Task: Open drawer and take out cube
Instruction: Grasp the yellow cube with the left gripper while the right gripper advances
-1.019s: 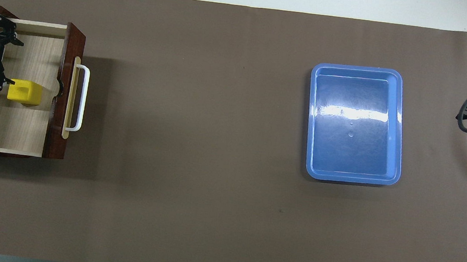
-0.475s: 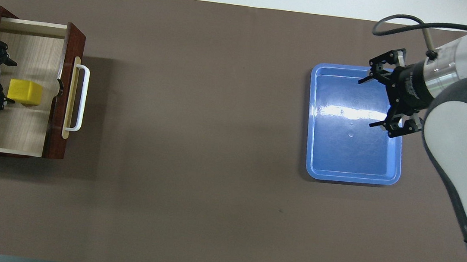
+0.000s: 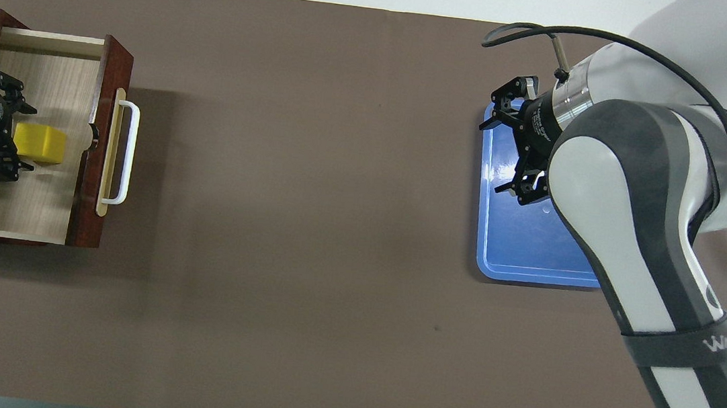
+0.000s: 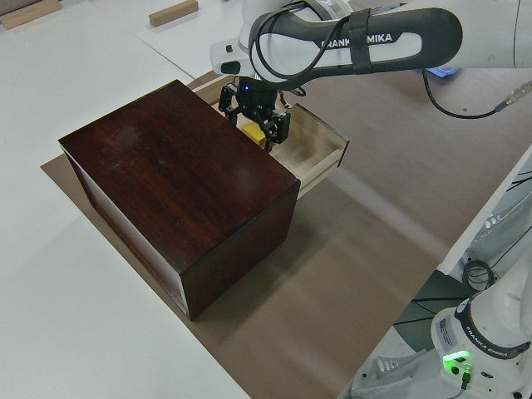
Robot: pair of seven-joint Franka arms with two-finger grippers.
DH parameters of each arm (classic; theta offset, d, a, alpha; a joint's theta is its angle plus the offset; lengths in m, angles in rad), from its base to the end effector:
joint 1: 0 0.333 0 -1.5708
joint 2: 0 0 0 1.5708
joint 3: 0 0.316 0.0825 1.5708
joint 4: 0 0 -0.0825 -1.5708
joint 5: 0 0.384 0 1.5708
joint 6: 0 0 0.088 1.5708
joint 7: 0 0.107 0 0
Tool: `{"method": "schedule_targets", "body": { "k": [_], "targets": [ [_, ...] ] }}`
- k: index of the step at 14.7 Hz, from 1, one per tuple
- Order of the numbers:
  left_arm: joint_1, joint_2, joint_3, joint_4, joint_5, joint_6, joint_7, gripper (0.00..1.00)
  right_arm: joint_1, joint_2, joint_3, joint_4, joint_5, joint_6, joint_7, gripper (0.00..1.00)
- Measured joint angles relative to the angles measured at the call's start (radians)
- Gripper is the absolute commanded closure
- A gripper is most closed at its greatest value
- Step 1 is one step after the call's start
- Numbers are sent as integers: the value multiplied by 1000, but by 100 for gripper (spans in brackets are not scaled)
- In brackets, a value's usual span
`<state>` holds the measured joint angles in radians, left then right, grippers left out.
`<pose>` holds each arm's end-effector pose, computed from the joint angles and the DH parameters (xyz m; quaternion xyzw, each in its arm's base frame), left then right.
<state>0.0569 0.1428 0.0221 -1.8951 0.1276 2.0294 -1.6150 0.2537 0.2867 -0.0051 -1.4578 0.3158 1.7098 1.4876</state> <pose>0.5915 0.0537 0.4275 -0.6822 -0.7288 -0.0377 0.0451 0.6189 0.1876 0.5222 -0.7898 0.5932 0.1291 0.0869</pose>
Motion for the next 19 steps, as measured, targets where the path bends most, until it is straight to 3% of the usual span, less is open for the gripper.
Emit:
{"method": "schedule_targets", "body": {
  "k": [1, 5, 6, 8, 12, 15, 19],
  "targets": [
    [0, -1, 0, -1, 0, 0, -1, 8, 0, 3, -1, -4, 24, 4, 1, 8],
    [0, -2, 0, -1, 1, 12, -19, 92, 1, 10, -3, -10, 84, 8, 1, 8],
    [0, -2, 0, -1, 1, 15, -20, 100, 3, 16, -2, -3, 101, 6, 1, 8],
    [0, -3, 0, -1, 1, 18, -21, 100, 11, 66, -1, 76, 117, -6, 16, 8],
    [0, -3, -2, 18, 1, 17, -26, 100, 64, 253, 0, 326, 160, -11, 141, 8],
    [-4, -2, -10, 68, 1, -44, -27, 100, 114, 308, 0, 374, 192, 3, 176, 7],
    [-43, -4, -15, 203, -1, -207, -27, 100, 124, 309, 0, 394, 230, 9, 176, 7]
  ]
}}
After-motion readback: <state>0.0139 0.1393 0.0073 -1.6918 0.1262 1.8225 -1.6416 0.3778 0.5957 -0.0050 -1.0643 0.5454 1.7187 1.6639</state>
